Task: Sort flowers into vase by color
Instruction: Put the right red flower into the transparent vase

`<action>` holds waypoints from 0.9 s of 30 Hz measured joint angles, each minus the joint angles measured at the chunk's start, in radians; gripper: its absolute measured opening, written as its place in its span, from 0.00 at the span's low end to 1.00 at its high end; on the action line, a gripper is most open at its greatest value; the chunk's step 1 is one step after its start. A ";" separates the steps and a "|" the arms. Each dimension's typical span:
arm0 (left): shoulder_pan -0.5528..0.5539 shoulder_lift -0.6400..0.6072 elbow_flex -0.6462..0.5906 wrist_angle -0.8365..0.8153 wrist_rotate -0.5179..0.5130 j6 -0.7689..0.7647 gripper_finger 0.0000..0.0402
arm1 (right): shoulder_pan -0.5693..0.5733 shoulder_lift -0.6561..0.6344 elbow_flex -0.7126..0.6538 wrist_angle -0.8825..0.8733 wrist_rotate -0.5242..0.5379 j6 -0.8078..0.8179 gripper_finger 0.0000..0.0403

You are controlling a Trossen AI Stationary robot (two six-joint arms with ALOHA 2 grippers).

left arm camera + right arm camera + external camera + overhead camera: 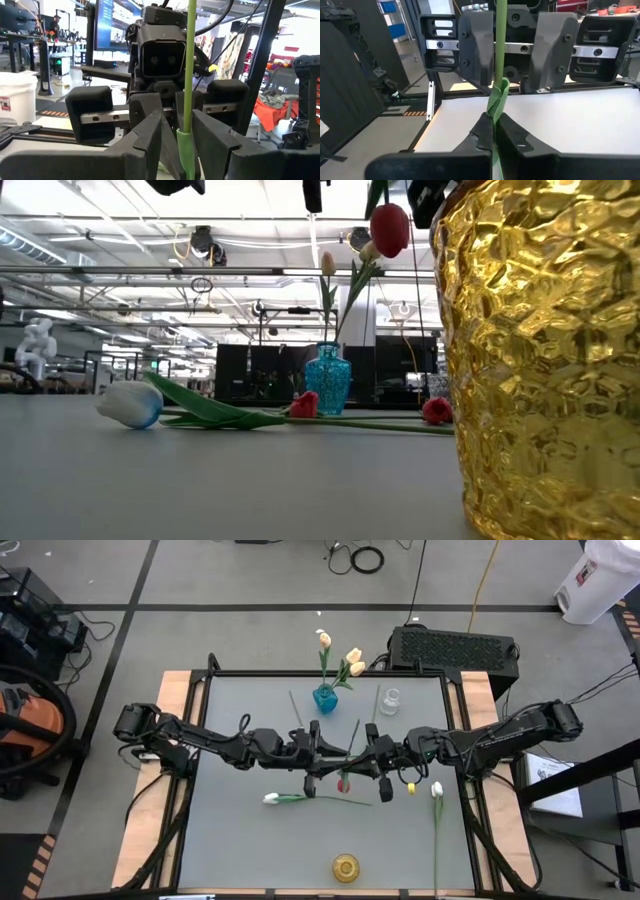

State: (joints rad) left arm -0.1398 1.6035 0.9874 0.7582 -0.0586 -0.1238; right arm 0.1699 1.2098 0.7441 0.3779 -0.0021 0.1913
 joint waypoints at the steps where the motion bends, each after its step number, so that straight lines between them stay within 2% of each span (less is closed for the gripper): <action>1: 0.000 0.000 0.000 0.000 0.000 -0.001 0.28 | 0.000 0.000 0.000 0.000 0.000 0.000 0.00; 6: 0.000 0.000 0.000 -0.001 0.000 0.000 0.23 | 0.000 0.000 0.000 -0.001 0.000 0.000 0.00; 12: 0.000 0.000 0.000 -0.006 0.003 0.016 0.03 | 0.000 0.000 0.000 -0.003 0.004 -0.001 0.02; 27: -0.001 0.000 0.000 -0.034 0.004 0.035 0.01 | 0.002 0.000 0.000 -0.024 0.003 -0.016 0.11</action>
State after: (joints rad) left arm -0.1406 1.6035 0.9874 0.7244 -0.0547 -0.0883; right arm 0.1715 1.2098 0.7441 0.3538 0.0006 0.1751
